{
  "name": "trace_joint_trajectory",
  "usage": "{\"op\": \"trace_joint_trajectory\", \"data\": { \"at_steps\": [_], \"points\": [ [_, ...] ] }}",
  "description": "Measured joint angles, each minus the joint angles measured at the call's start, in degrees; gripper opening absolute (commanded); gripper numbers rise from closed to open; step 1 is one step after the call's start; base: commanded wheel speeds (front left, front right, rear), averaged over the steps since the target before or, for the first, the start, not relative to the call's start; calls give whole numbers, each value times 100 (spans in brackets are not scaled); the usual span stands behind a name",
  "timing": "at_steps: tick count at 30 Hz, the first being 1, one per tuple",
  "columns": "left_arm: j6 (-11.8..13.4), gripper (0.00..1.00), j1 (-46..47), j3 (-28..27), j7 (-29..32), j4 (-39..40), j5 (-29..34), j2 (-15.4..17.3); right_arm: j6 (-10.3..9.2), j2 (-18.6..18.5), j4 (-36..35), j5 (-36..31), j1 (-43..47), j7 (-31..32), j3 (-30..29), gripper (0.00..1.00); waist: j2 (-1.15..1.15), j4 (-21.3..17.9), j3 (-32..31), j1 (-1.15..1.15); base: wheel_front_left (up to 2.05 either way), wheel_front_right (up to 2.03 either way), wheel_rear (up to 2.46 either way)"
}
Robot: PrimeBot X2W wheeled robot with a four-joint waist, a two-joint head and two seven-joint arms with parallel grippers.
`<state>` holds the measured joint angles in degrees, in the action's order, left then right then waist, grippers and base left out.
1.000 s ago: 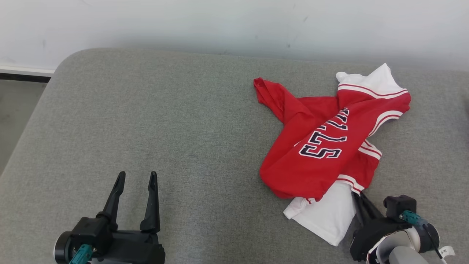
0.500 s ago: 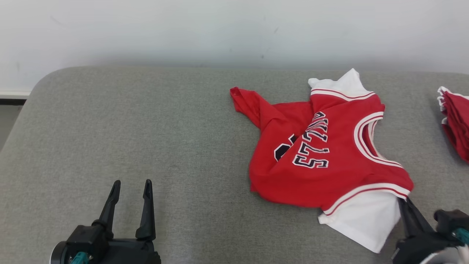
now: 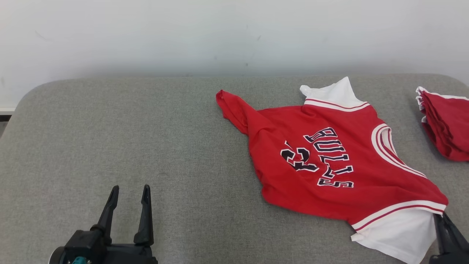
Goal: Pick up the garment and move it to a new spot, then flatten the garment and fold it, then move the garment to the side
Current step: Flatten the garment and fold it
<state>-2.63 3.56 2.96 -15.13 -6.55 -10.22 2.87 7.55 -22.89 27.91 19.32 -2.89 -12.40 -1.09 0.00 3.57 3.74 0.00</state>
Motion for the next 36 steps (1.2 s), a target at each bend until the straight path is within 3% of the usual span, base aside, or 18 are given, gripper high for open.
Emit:
{"op": "trace_joint_trajectory", "data": {
  "at_steps": [13,22,36],
  "points": [
    [-92,100,-115,-234,0,8,99,0,0,625,-1311,-514,-4,-227,-97,100,0,-164,-104,0,0,0,0],
    [-77,100,-114,-266,0,64,116,-1,0,1080,-2256,-538,187,-257,248,100,0,-248,-55,0,0,0,0],
    [-102,100,151,-255,1,-51,238,-2,0,1350,-2402,-537,187,-257,609,100,0,-353,79,0,0,0,0]
  ]
}}
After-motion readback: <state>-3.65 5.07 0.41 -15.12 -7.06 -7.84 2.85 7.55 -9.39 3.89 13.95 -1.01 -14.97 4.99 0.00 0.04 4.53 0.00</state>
